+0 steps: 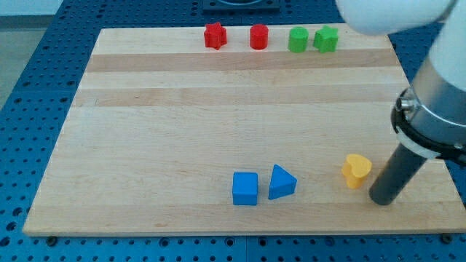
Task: Push the blue triangle left to the yellow heart
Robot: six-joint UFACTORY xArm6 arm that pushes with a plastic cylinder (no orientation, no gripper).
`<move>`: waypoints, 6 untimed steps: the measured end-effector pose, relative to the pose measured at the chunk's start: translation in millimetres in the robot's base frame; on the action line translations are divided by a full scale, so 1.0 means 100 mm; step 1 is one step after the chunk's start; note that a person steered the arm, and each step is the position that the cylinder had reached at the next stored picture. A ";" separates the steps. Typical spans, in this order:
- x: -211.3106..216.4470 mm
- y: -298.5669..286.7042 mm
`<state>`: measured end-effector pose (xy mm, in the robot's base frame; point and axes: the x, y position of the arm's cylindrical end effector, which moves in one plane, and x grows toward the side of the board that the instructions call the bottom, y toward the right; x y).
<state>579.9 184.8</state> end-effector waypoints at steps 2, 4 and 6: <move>-0.40 -0.20; 0.22 -0.25; -0.21 -1.57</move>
